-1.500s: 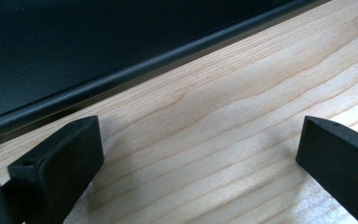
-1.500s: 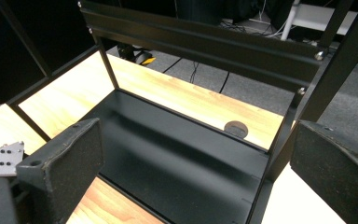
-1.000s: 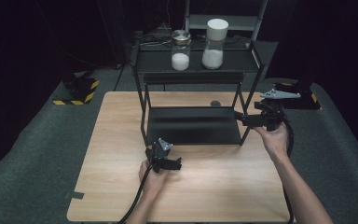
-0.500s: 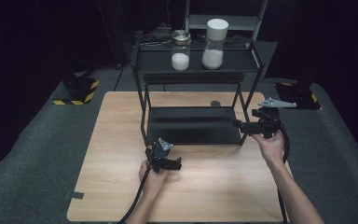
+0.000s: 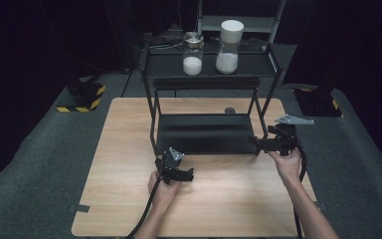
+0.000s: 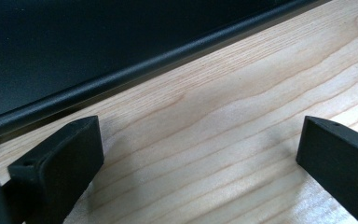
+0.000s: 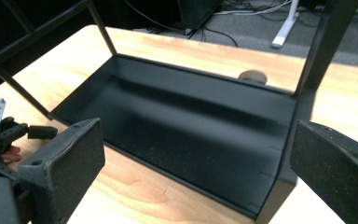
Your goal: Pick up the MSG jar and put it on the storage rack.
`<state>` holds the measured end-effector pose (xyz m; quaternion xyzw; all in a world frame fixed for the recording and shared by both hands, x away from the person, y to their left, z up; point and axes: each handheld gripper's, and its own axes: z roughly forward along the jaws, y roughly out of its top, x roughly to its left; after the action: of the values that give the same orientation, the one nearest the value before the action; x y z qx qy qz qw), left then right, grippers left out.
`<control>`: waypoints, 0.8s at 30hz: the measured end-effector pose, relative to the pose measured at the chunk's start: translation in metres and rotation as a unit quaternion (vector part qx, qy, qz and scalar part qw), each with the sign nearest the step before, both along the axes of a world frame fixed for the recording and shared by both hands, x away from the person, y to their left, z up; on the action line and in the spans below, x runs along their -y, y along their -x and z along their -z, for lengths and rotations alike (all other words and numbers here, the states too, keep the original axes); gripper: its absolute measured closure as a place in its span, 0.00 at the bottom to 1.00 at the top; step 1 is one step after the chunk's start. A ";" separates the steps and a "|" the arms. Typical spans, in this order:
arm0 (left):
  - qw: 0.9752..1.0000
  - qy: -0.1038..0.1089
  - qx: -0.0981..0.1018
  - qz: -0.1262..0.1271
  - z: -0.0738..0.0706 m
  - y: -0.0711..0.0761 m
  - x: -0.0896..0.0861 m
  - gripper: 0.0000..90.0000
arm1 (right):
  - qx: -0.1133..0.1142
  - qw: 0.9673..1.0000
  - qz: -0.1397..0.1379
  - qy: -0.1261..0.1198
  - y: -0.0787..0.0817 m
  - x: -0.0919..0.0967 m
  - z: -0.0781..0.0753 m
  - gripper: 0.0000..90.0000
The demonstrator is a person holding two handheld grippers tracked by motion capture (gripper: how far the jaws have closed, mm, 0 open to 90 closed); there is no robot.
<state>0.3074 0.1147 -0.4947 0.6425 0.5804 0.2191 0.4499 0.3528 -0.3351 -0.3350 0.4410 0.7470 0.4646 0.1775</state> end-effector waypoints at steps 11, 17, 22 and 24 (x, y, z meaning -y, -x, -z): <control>1.000 0.000 0.000 0.000 0.000 0.000 0.000 0.01 | -0.019 1.000 -0.003 -0.008 0.001 -0.003 0.031 0.03; 1.000 0.000 0.000 0.000 0.000 0.000 0.000 0.01 | -0.019 1.000 0.000 -0.004 0.005 -0.004 0.041 0.03; 1.000 0.000 0.000 -0.001 0.000 0.000 0.000 0.00 | -0.024 1.000 0.002 0.001 0.005 -0.007 0.048 0.03; 1.000 0.000 0.000 -0.001 0.000 0.000 0.000 0.00 | -0.025 1.000 0.002 0.005 0.006 -0.008 0.051 0.03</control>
<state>0.3073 0.1144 -0.4947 0.6420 0.5809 0.2196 0.4497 0.3466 -0.3272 -0.3858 0.4528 0.7528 0.4494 0.1620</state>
